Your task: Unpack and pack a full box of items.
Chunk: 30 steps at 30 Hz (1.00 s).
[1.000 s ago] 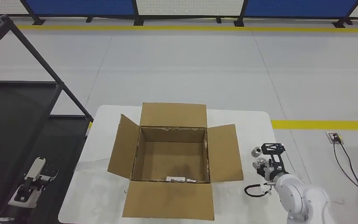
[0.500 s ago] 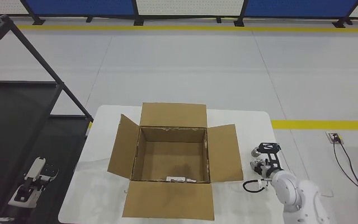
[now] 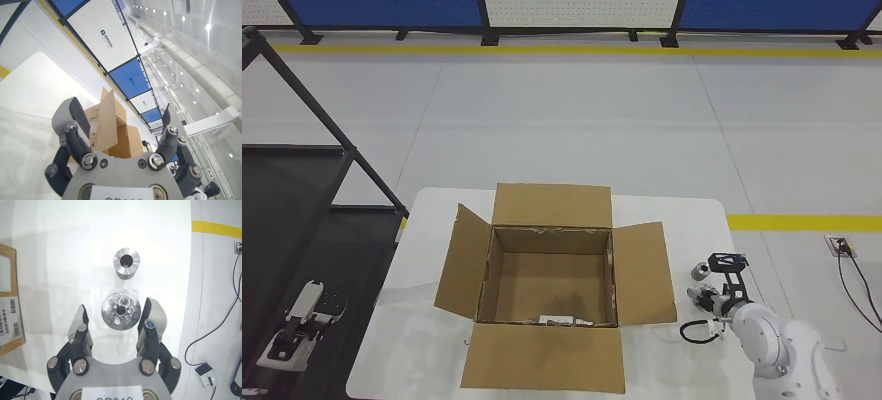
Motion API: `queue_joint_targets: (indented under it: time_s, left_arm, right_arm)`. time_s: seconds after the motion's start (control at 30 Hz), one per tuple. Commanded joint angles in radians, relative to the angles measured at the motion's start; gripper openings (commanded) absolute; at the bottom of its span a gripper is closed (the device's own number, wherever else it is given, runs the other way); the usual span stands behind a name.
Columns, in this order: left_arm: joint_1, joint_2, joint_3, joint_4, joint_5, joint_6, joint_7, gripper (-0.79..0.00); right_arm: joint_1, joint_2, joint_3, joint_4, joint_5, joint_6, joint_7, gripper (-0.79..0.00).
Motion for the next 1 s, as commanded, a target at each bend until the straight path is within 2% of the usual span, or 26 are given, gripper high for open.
queue_joint_targets:
  time_s: [0.0, 0.07, 0.13, 0.23, 0.4, 0.57, 0.73, 0.97]
  left_arm:
    - [0.0, 0.0, 0.0, 0.0, 0.0, 0.0, 0.0, 0.0]
    - [0.0, 0.0, 0.0, 0.0, 0.0, 0.0, 0.0, 0.0]
    - [0.0, 0.0, 0.0, 0.0, 0.0, 0.0, 0.0, 0.0]
    - [0.0, 0.0, 0.0, 0.0, 0.0, 0.0, 0.0, 0.0]
    - [0.0, 0.0, 0.0, 0.0, 0.0, 0.0, 0.0, 0.0]
    - [0.0, 0.0, 0.0, 0.0, 0.0, 0.0, 0.0, 0.0]
    - [0.0, 0.0, 0.0, 0.0, 0.0, 0.0, 0.0, 0.0]
    - [0.0, 0.0, 0.0, 0.0, 0.0, 0.0, 0.0, 0.0]
  right_arm:
    - [0.002, 0.002, 0.001, -0.003, 0.002, 0.002, 0.003, -0.08]
    - [0.0, 0.005, 0.007, -0.018, 0.004, 0.007, -0.008, -0.012]
    - [-0.009, 0.007, 0.017, -0.056, 0.009, 0.02, -0.024, 0.0]
    - [-0.039, 0.01, 0.037, -0.16, 0.027, 0.031, -0.054, 0.0]
    - [-0.07, 0.017, 0.036, -0.377, 0.041, -0.021, -0.049, 0.0]
    - [-0.004, 0.023, -0.053, -0.484, 0.055, -0.115, 0.015, 0.0]
    - [0.154, 0.023, -0.21, -0.432, 0.108, -0.219, 0.109, 0.0]
    - [0.42, 0.003, -0.453, -0.231, 0.189, -0.291, 0.251, 0.0]
